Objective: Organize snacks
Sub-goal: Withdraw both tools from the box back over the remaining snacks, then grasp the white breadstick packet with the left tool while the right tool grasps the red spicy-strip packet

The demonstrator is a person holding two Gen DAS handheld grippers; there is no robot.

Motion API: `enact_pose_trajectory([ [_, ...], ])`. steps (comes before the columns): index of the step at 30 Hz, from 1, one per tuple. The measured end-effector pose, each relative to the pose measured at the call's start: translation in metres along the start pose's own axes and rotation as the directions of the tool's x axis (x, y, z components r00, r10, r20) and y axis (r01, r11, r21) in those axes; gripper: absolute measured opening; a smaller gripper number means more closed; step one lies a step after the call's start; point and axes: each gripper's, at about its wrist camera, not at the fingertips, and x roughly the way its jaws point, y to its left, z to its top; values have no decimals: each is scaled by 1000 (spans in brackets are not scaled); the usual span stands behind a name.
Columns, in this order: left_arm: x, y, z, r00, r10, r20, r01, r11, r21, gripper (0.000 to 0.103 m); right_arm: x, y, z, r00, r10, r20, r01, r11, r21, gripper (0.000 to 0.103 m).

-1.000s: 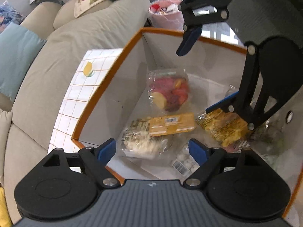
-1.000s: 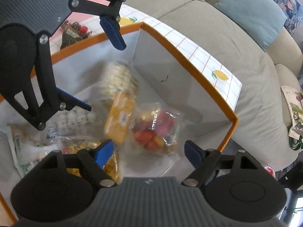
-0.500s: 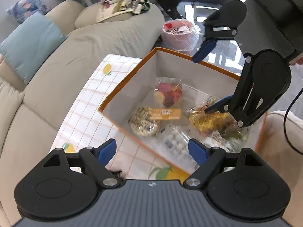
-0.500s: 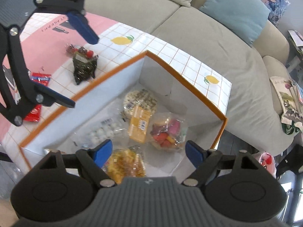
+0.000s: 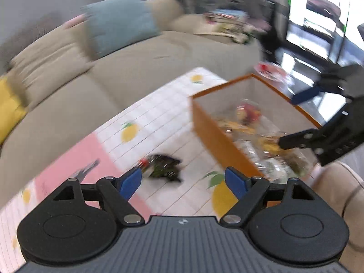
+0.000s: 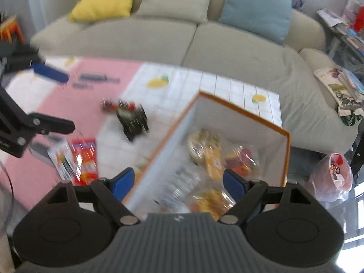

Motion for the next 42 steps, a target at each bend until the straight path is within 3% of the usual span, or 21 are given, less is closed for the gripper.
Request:
enact_pose_trajectory([
  [5, -16, 26, -43, 998, 63, 9, -60, 985, -159, 93, -10, 42, -10, 990, -12, 141, 4, 998, 58, 86],
  [9, -21, 43, -81, 995, 94, -17, -95, 949, -300, 93, -6, 80, -21, 978, 0, 211, -25, 993, 113, 86],
  [17, -16, 60, -142, 990, 114, -79, -139, 832, -537, 90, 29, 143, -43, 975, 12, 220, -44, 989, 140, 86],
  [23, 5, 71, -177, 991, 51, -122, -121, 716, -687, 88, 65, 162, -62, 988, -11, 157, -7, 993, 114, 74],
  [26, 19, 71, -186, 989, 19, -147, -120, 684, -720, 88, 77, 164, -69, 991, -11, 131, -3, 995, 102, 73],
  [37, 54, 72, -194, 975, -50, -215, -136, 629, -765, 88, 134, 178, -67, 1000, -8, 24, 8, 1000, 7, 72],
  [42, 64, 76, -194, 970, -70, -232, -140, 619, -773, 87, 153, 178, -67, 1000, -15, -4, 15, 1000, -4, 67],
])
